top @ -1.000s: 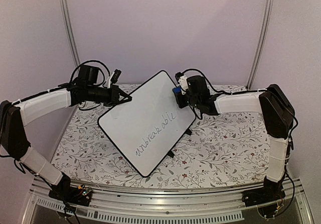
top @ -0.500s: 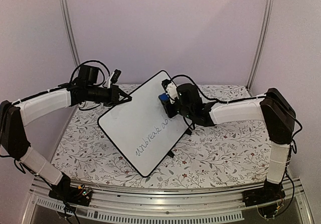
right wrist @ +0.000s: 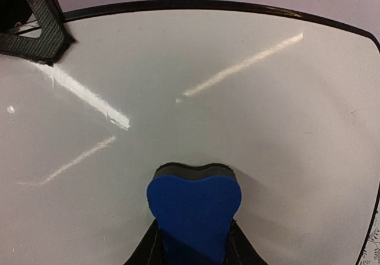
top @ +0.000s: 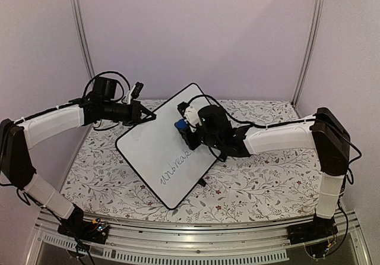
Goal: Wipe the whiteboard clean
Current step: Erase the whiteboard at the center of the board.
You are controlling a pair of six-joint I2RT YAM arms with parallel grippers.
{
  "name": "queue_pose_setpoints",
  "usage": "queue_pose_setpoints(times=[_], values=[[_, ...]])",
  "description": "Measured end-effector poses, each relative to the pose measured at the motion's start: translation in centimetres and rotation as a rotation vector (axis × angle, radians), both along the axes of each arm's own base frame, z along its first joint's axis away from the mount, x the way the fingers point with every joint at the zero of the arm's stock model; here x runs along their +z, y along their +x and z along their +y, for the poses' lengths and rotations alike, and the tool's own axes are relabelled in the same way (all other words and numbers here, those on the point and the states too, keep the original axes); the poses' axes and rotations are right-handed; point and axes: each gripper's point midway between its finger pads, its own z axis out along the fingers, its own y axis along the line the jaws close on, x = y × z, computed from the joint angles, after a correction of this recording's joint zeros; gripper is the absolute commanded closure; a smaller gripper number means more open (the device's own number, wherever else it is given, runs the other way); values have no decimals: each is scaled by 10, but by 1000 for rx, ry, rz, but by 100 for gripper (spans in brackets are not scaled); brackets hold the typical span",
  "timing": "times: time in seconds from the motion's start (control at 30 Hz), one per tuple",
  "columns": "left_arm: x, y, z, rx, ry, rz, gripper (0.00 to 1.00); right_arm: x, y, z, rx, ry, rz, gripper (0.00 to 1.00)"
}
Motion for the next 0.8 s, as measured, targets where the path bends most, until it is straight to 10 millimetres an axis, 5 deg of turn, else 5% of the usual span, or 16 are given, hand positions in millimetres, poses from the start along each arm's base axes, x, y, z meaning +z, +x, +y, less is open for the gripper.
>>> queue_pose_setpoints(times=[0.2, 0.43, 0.6, 0.8], values=[[1, 0, 0, -3, -1, -4, 100, 0, 23, -21, -45, 6, 24, 72], [1, 0, -1, -7, -1, -9, 100, 12, 89, -79, -210, -7, 18, 71], [1, 0, -1, -7, -1, -9, 100, 25, 115, -82, -254, -12, -28, 71], [0, 0, 0, -1, -1, 0, 100, 11, 106, -67, -219, -36, -13, 71]])
